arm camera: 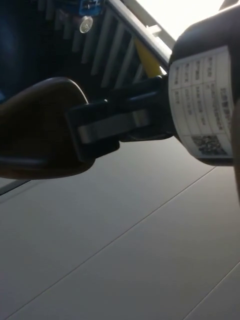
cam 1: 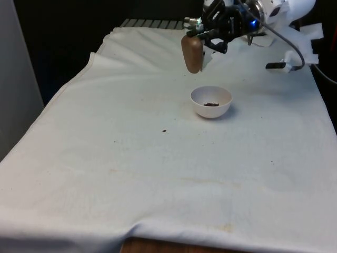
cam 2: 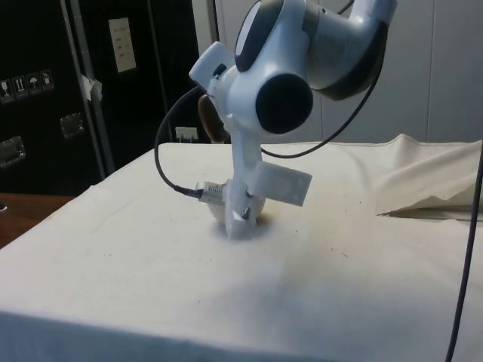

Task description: Pour the coffee beans from the cup into the bowl.

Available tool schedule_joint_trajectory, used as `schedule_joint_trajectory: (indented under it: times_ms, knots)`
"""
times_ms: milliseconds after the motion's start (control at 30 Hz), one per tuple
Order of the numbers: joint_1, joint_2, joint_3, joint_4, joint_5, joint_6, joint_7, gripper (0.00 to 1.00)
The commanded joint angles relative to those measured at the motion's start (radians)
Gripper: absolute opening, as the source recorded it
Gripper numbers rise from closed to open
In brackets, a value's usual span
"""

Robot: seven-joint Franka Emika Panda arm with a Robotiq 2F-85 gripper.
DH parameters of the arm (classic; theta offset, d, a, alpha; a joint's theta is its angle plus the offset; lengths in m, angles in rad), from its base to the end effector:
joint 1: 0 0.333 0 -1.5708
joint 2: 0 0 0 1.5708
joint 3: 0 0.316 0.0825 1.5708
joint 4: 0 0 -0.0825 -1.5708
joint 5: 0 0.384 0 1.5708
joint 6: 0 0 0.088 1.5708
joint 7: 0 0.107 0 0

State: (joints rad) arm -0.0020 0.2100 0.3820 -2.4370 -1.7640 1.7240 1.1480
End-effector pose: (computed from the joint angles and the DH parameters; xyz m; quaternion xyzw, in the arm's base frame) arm 0.4658 0.0919 0.2436 0.7218 0.1924 0.2317 0.6232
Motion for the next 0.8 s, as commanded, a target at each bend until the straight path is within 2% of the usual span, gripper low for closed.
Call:
schedule_joint_trajectory:
  times_ms: [0, 133, 167, 200, 233, 467, 500, 533, 700, 733, 767]
  knots:
    - [-0.009, -0.01, -0.002, -0.004, 0.0, 0.032, 0.001, 0.0]
    - [-0.008, -0.024, -0.03, -0.004, 0.0, 0.076, 0.004, 0.0]
    - [-0.001, -0.016, -0.029, 0.0, 0.0, 0.049, 0.002, 0.0]
    - [-0.009, -0.028, -0.035, -0.002, 0.0, 0.084, 0.001, 0.0]
    - [-0.01, -0.031, -0.041, 0.0, -0.001, 0.094, -0.002, 0.0]
    - [-0.011, -0.053, -0.083, 0.018, 0.0, 0.157, -0.02, 0.0]
    - [-0.003, -0.047, -0.082, 0.017, 0.0, 0.131, -0.008, 0.0]
    - [-0.011, -0.055, -0.088, 0.021, 0.0, 0.163, -0.022, 0.0]
    - [-0.013, -0.069, -0.119, 0.038, 0.001, 0.206, -0.041, 0.0]
    - [-0.005, -0.063, -0.118, 0.038, 0.0, 0.183, -0.028, 0.0]
    - [-0.013, -0.072, -0.124, 0.04, 0.002, 0.214, -0.044, 0.0]
